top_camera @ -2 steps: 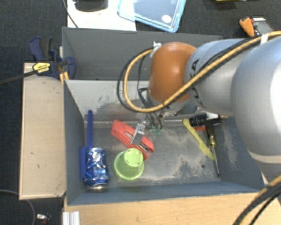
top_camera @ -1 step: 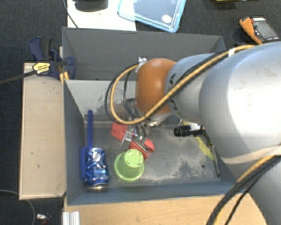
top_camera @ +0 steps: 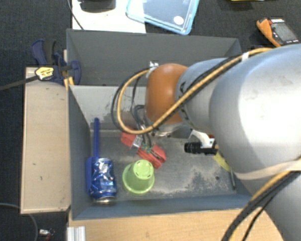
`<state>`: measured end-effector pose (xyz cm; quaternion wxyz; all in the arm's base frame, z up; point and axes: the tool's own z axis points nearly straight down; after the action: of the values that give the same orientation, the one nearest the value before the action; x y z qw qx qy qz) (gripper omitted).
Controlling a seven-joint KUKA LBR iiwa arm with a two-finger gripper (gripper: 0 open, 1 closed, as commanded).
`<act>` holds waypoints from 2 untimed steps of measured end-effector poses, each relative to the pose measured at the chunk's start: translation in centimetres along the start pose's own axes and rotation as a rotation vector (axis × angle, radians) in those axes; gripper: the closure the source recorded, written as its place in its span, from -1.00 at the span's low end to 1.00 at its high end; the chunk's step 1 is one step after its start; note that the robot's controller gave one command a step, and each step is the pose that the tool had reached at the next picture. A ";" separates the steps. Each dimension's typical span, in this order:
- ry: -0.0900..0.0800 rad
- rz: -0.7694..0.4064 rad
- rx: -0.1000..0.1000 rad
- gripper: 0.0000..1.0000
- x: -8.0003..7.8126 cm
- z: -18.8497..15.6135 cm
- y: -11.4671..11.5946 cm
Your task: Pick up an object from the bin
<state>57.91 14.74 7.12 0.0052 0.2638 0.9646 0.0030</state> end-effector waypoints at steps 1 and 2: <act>0.000 0.000 0.000 1.00 0.0 0.0 0.0; 0.008 -0.002 0.009 1.00 0.2 -3.2 -0.3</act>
Offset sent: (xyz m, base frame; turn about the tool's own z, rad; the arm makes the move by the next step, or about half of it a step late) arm 0.0000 0.0001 0.0978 -0.0002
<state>57.54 14.59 10.31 -0.0001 0.2628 0.9649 -0.0001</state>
